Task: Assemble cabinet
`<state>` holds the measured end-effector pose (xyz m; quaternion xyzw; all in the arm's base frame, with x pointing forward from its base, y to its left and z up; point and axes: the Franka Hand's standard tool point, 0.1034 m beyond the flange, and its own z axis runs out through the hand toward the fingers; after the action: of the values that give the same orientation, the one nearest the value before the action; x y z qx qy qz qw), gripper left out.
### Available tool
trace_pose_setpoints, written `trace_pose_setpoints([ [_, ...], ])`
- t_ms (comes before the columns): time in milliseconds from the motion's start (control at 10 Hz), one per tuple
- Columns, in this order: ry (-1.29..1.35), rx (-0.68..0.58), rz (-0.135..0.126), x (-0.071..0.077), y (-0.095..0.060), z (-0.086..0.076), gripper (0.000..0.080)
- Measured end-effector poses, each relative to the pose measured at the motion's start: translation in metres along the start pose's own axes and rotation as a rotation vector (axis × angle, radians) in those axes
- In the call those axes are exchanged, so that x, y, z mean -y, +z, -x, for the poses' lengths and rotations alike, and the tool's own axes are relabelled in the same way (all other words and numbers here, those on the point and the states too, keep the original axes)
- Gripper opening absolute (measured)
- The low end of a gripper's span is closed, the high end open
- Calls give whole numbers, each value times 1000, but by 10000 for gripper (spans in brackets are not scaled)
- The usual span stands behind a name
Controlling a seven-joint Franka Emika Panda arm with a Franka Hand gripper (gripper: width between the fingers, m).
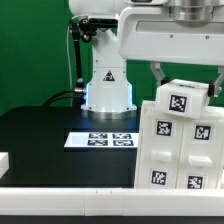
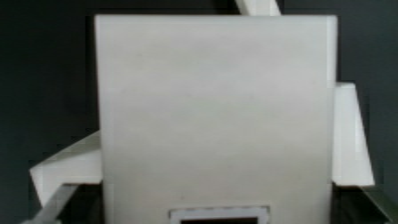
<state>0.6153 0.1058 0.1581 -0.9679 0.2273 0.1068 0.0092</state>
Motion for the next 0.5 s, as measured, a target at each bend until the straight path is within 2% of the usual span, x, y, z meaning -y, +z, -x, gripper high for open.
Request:
trace_pose_setpoints([
  [200, 250, -23, -72, 0, 0, -3, 554],
  [300, 347, -20, -122, -2, 1, -5, 554],
  [400, 462, -16, -149, -3, 1, -6, 554],
  [500, 526, -17, -165, -2, 1, -7, 554],
])
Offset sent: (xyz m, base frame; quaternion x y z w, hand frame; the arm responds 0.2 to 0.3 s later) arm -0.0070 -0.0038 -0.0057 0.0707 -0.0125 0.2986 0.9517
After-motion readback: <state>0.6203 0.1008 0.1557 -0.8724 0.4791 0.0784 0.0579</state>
